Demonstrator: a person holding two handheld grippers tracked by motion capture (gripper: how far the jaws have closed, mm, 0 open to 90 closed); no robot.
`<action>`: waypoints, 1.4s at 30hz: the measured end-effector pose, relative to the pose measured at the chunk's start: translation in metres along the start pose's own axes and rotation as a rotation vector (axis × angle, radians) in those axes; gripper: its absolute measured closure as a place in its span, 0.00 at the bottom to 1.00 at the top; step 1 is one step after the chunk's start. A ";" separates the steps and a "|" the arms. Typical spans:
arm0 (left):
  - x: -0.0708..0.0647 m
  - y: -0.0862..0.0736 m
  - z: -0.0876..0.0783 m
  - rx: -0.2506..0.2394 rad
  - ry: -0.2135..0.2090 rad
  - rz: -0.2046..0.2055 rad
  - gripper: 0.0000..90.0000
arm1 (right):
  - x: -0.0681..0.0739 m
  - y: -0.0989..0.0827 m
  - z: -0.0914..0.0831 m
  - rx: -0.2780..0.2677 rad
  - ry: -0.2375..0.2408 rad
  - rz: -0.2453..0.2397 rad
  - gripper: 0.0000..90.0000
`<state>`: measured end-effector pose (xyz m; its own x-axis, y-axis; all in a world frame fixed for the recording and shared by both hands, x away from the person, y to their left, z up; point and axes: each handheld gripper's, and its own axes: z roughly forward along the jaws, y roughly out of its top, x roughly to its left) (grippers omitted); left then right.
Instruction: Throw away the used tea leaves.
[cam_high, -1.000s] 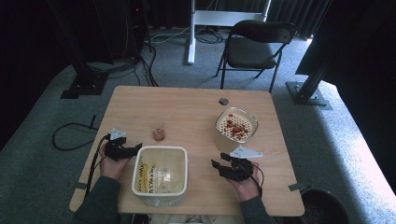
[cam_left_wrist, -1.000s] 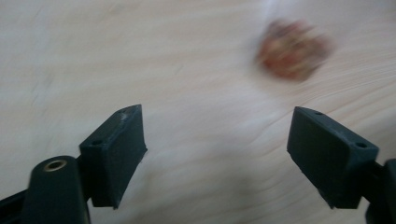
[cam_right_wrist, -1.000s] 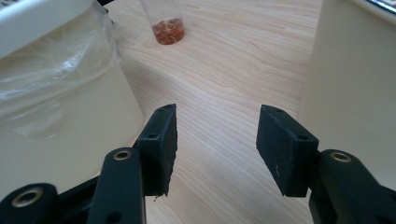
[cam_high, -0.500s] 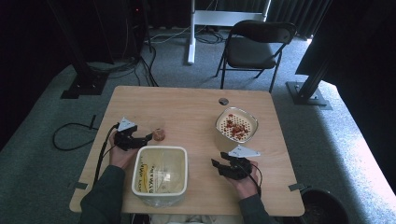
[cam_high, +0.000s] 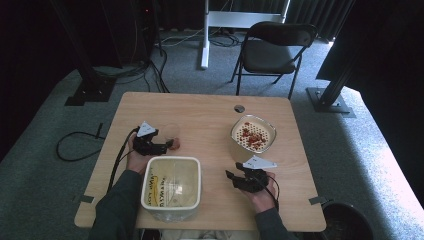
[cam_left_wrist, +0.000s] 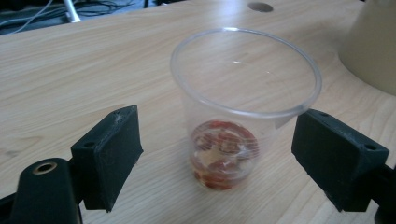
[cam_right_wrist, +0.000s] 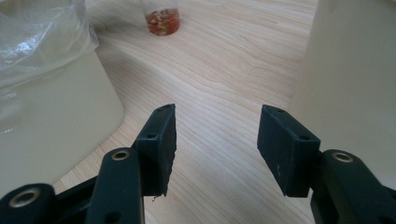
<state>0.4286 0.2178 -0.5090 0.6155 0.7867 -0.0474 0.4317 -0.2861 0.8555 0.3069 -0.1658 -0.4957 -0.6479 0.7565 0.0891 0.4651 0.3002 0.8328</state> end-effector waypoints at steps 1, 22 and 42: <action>-0.001 0.001 0.003 0.004 -0.008 0.003 0.18 | 0.000 0.000 0.000 0.003 0.000 0.002 0.52; -0.029 0.003 0.021 0.008 -0.191 0.085 0.38 | 0.004 0.001 0.042 0.022 0.016 -0.024 0.52; -0.028 -0.003 0.005 0.046 -0.160 0.108 0.25 | 0.015 0.019 0.094 0.038 0.072 -0.054 0.32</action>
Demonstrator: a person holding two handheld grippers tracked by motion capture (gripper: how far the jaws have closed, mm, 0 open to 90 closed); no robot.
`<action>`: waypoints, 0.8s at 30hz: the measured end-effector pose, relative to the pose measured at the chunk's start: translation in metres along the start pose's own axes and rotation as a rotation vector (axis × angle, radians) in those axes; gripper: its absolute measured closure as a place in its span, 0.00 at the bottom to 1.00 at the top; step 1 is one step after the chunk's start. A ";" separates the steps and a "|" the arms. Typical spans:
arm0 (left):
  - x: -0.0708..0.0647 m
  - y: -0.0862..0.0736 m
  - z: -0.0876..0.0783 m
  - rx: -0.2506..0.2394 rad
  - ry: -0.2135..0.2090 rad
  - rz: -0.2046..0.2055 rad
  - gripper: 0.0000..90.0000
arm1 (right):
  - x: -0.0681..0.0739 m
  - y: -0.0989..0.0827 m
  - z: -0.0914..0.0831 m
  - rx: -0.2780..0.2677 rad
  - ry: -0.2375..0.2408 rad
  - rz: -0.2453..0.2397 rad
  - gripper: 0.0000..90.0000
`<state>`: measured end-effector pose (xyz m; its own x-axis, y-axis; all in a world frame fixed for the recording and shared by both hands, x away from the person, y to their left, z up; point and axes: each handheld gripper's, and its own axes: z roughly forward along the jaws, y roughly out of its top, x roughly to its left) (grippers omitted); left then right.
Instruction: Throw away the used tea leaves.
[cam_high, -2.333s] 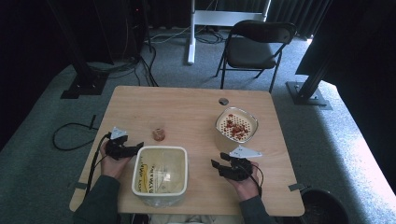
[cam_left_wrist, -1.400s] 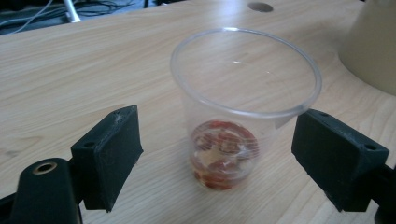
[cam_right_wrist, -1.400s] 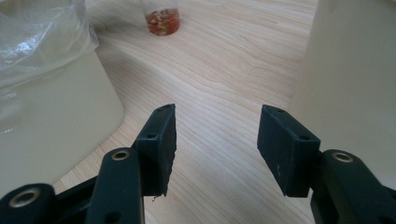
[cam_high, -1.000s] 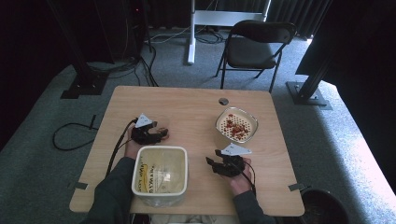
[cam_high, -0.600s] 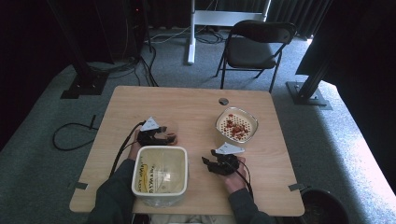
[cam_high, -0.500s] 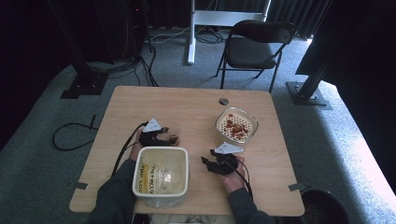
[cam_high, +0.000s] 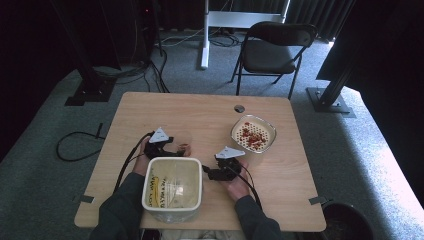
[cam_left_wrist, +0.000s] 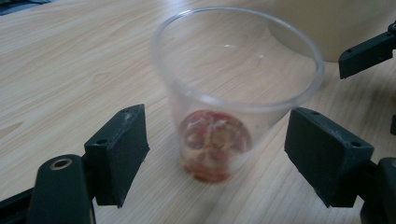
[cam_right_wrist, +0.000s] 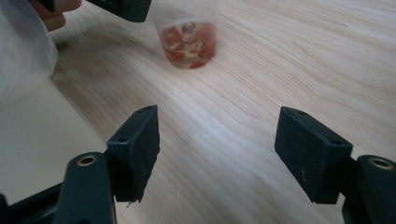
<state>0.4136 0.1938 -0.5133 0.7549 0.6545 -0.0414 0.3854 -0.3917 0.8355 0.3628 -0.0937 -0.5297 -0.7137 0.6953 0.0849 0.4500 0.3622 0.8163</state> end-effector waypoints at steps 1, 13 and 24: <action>0.001 -0.002 -0.002 -0.004 0.005 -0.005 0.25 | 0.001 0.002 0.002 -0.004 -0.002 -0.005 0.32; 0.017 -0.029 -0.037 -0.066 0.089 -0.111 0.26 | 0.000 0.035 0.038 -0.059 0.065 0.002 0.29; 0.024 -0.043 -0.046 -0.085 0.149 -0.144 0.29 | 0.004 0.060 0.061 -0.128 0.108 -0.047 0.29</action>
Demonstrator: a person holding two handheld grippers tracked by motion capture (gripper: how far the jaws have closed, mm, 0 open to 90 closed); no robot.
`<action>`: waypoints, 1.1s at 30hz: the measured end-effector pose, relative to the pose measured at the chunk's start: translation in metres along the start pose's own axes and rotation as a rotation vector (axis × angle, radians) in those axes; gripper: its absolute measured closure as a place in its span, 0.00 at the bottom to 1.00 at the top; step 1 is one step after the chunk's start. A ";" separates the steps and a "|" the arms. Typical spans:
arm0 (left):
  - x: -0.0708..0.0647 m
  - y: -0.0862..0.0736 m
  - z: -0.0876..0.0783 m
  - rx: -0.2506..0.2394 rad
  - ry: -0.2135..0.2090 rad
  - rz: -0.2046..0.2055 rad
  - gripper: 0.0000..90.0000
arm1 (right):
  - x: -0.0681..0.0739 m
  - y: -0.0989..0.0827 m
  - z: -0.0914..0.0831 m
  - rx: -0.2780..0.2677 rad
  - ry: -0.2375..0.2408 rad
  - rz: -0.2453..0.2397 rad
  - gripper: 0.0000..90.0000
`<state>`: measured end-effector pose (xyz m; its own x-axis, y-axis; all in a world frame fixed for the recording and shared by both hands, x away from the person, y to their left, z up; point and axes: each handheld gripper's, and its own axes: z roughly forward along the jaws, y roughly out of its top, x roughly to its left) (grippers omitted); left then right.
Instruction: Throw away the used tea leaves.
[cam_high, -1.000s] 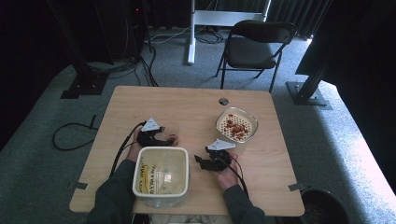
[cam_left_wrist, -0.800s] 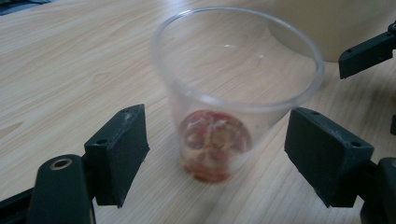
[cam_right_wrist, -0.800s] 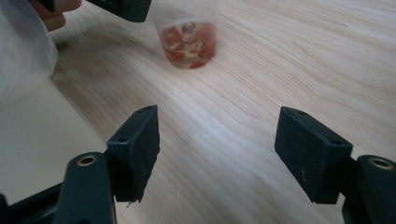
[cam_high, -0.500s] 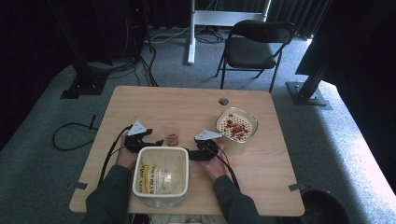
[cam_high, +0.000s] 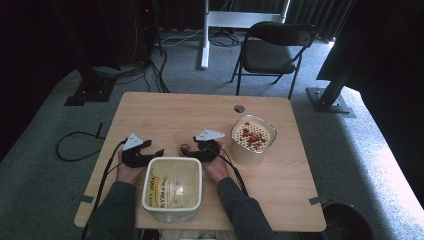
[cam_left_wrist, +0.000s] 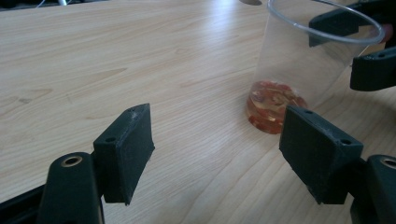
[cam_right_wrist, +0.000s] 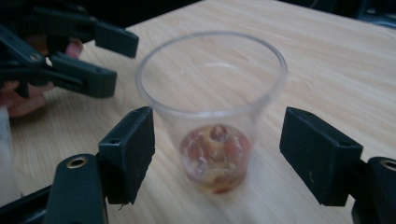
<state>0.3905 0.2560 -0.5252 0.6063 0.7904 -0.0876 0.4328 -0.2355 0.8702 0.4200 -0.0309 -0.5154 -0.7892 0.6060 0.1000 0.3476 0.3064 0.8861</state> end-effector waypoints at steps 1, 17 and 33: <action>0.001 -0.002 0.001 0.006 0.000 -0.009 0.29 | 0.000 0.002 0.003 0.001 0.001 -0.006 0.29; 0.005 -0.008 0.004 0.022 0.011 -0.023 0.31 | 0.004 0.013 0.023 -0.019 -0.014 -0.058 0.36; 0.003 -0.008 0.007 0.043 0.019 -0.007 0.31 | 0.013 0.010 -0.041 -0.074 -0.202 -0.052 0.40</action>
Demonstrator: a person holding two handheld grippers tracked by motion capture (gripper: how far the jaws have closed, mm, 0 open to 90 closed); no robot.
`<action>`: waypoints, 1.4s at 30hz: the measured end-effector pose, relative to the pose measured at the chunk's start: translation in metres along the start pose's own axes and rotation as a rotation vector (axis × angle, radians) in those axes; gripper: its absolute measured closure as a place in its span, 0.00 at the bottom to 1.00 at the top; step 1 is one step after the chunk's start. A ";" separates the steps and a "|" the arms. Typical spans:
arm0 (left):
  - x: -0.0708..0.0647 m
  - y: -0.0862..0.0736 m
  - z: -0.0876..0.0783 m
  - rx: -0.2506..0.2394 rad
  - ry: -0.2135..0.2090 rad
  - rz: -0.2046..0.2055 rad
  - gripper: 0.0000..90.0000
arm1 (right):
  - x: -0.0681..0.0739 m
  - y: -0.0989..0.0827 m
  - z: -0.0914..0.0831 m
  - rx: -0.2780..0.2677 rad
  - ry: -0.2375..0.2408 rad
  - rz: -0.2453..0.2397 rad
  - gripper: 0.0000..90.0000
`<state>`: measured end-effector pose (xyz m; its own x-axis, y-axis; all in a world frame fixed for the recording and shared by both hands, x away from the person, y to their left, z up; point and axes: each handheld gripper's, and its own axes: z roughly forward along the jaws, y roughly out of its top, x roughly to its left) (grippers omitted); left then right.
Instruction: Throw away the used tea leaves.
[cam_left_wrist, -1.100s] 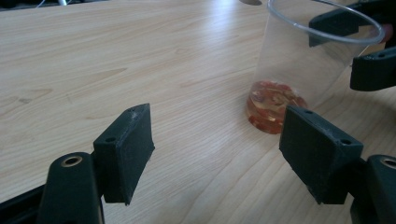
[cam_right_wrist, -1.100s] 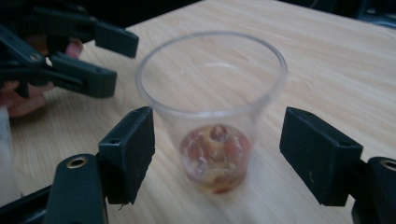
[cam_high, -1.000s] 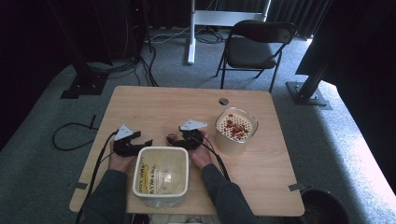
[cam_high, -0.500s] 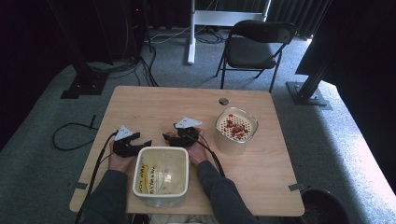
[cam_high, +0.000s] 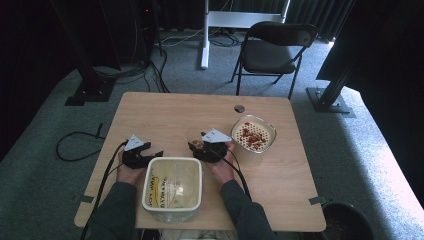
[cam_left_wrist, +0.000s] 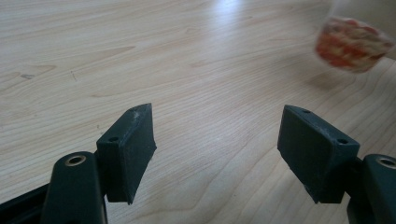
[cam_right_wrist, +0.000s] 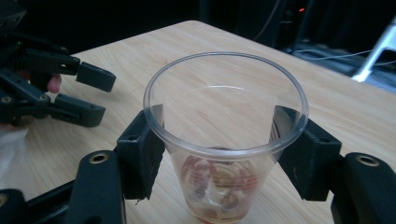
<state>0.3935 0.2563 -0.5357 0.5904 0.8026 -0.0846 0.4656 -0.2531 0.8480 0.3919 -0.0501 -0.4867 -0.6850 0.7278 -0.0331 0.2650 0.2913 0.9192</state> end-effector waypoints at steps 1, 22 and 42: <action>0.000 0.000 0.000 0.001 0.001 0.001 0.31 | 0.001 0.000 -0.004 -0.001 -0.012 0.001 0.40; -0.002 0.000 0.002 0.021 0.013 0.020 0.31 | 0.000 0.010 -0.109 -0.051 -0.087 0.081 0.41; -0.004 0.000 0.004 0.036 0.021 0.029 0.31 | -0.057 0.022 -0.209 -0.109 -0.243 0.070 0.42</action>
<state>0.3939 0.2509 -0.5377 0.5899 0.8060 -0.0489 0.4721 -0.2952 0.8306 0.2953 -0.2144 -0.3823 -0.4815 0.8751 -0.0488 0.2225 0.1759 0.9589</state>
